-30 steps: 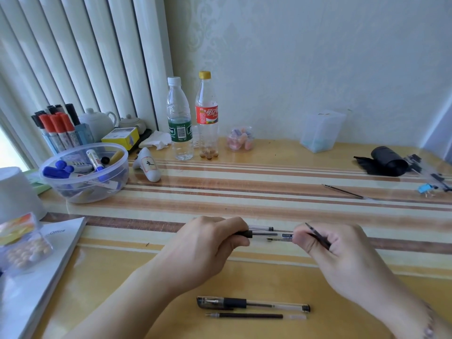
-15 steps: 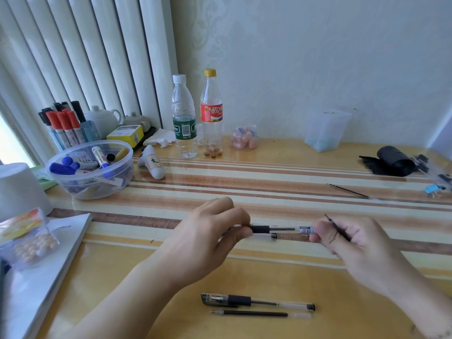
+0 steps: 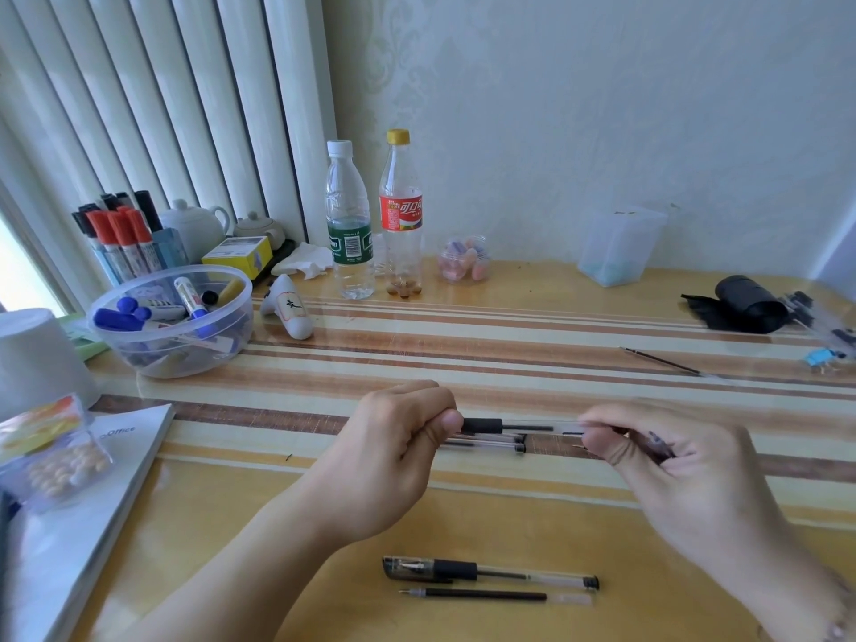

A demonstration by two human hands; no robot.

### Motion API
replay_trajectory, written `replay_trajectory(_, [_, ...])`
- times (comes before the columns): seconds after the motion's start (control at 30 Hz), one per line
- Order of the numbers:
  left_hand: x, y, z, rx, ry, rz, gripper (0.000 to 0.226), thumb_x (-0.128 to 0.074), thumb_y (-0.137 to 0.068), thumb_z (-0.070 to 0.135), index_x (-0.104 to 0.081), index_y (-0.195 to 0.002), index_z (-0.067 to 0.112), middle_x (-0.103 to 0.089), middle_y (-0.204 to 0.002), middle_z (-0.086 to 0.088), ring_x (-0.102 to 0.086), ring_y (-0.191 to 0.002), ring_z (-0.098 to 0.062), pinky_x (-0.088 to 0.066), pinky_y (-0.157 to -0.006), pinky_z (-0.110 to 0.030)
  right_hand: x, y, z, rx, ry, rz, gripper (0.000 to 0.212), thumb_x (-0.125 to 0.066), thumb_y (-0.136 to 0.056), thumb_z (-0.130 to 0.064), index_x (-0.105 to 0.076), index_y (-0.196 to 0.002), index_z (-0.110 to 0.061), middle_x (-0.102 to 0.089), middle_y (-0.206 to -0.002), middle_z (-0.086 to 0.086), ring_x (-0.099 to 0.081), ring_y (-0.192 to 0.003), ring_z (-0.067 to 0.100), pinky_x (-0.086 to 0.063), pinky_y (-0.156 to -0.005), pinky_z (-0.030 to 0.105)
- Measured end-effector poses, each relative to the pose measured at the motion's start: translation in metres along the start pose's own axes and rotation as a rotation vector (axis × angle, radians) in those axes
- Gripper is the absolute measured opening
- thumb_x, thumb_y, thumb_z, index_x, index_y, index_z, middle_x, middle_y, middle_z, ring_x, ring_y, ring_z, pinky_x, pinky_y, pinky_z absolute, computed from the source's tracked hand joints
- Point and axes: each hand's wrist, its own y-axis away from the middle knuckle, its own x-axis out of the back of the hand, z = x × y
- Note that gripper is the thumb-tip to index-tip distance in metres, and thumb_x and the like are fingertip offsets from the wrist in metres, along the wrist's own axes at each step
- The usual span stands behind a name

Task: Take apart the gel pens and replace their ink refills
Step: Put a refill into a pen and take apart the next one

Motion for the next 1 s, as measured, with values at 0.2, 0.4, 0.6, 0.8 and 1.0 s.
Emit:
replay_trajectory(0.2, [-0.002,0.000,-0.002,-0.003,-0.021,0.038,0.038,-0.039,-0.099,0.030,-0.044,-0.066,0.013,-0.042,-0.062,0.006,-0.041,-0.059,-0.012,-0.031,-0.054,-0.018,-0.005,-0.001,0.003,-0.283,-0.162,-0.159,0.064,-0.048,-0.088,-0.049,-0.061,-0.050,0.000,-0.046,-0.034,-0.003,-0.061,-0.047,-0.002,-0.036,-0.045,0.011])
replay_trajectory(0.4, [-0.005,0.001,-0.005,0.004,-0.011,0.039,0.042,-0.039,-0.099,0.033,-0.046,-0.065,0.010,-0.046,-0.062,0.000,-0.044,-0.060,-0.017,-0.038,-0.053,-0.029,-0.002,-0.002,0.001,-0.297,-0.177,-0.118,0.009,-0.070,-0.079,-0.032,-0.070,-0.074,-0.024,-0.048,-0.041,-0.005,-0.034,-0.036,0.012,-0.029,-0.039,0.020])
replay_trajectory(0.6, [-0.007,0.001,-0.003,0.009,0.020,0.055,0.042,-0.040,-0.099,0.034,-0.049,-0.066,0.009,-0.049,-0.063,-0.002,-0.047,-0.061,-0.018,-0.039,-0.055,-0.031,0.000,-0.001,0.006,-0.287,-0.088,-0.191,0.048,-0.054,-0.082,-0.066,-0.070,-0.072,-0.022,-0.067,-0.056,0.009,-0.064,-0.053,0.031,-0.049,-0.052,0.034])
replay_trajectory(0.8, [-0.007,0.001,-0.001,0.064,0.063,0.058,0.044,-0.040,-0.098,0.038,-0.053,-0.068,0.008,-0.054,-0.064,-0.004,-0.050,-0.064,-0.020,-0.042,-0.060,-0.035,0.003,-0.003,0.001,-0.282,-0.246,-0.233,0.017,-0.072,-0.072,-0.034,-0.072,-0.089,-0.035,-0.067,-0.069,-0.016,-0.049,-0.043,0.002,-0.042,-0.051,0.010])
replay_trajectory(1.0, [0.000,-0.001,0.001,0.128,0.093,0.036,0.029,-0.049,-0.098,0.029,-0.059,-0.074,0.016,-0.056,-0.065,0.004,-0.052,-0.062,-0.014,-0.041,-0.055,-0.022,0.004,-0.003,0.006,-0.191,-0.027,-0.284,0.025,-0.058,-0.083,-0.056,-0.075,-0.082,-0.038,-0.075,-0.082,-0.010,-0.068,-0.080,0.004,-0.054,-0.071,0.021])
